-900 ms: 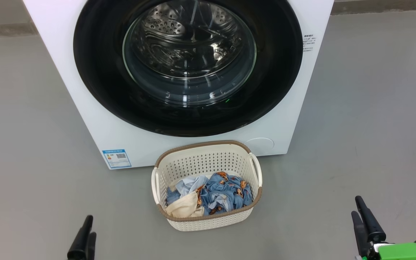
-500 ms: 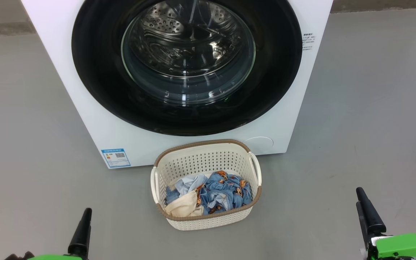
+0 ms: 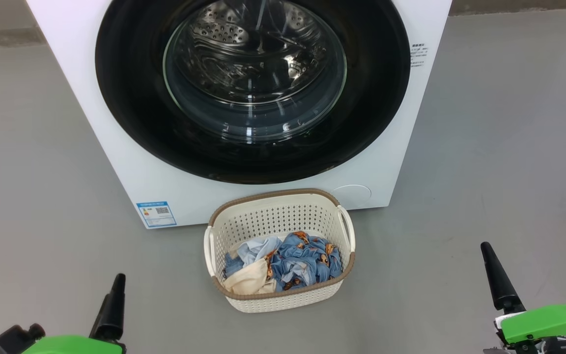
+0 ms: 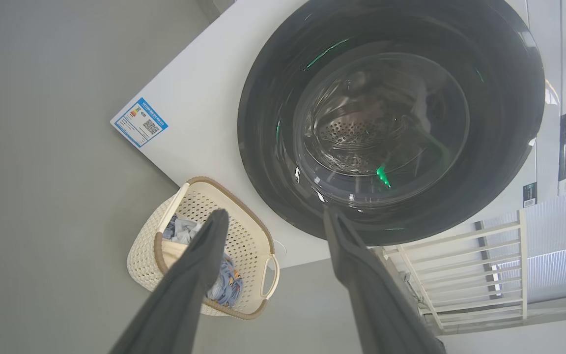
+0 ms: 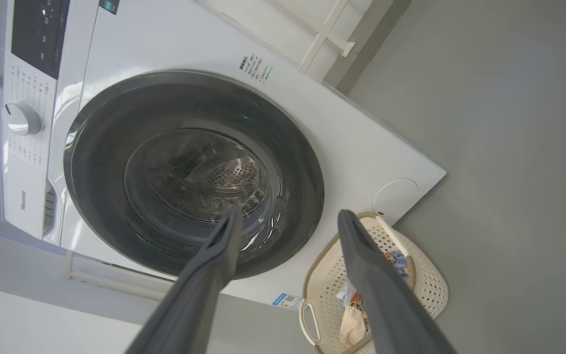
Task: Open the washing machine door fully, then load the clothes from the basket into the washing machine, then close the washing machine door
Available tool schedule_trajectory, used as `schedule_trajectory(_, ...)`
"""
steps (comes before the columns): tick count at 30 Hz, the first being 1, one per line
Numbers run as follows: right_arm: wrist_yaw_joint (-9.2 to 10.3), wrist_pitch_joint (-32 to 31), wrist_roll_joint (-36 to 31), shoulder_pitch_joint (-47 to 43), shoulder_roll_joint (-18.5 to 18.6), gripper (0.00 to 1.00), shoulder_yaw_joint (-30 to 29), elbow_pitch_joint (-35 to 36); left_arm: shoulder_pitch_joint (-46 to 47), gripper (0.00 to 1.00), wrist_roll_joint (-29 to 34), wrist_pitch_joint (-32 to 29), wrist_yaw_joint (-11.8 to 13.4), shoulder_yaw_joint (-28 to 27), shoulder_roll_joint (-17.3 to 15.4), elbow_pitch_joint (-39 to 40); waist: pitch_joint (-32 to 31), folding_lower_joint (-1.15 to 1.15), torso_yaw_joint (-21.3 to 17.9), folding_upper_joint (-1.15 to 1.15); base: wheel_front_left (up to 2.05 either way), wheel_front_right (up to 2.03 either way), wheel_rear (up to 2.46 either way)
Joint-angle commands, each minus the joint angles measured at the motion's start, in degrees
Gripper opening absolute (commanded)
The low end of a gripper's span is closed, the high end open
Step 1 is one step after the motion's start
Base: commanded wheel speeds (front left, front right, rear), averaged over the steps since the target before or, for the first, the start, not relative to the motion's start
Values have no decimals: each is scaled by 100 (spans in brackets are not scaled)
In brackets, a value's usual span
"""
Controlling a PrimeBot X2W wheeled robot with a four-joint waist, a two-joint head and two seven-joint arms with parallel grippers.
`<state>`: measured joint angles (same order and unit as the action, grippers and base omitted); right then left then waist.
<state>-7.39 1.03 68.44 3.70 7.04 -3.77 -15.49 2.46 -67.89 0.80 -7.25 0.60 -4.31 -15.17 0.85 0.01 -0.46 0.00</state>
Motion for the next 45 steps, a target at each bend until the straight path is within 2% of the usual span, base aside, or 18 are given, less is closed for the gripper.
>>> schedule_trajectory(1, -4, 73, -263, 257, 132, 100, 99, 195, 267, 100, 240, 87, -12, -51, -136, 186, 0, 0, -1, 0, 0, 0, 0)
schedule_trajectory(18, -6, 358, -1612, 329, 380, 100, 319, 296, 310, 100, 1630, 373, -15, 63, -279, 247, 0, 0, -28, 0, 0, 0, 0)
schedule_trajectory(45, -8, 810, -3580, 379, 650, 100, 513, 304, 154, 100, 3638, 829, -19, -76, -352, 512, -40, 0, -79, 0, 0, 0, 0)
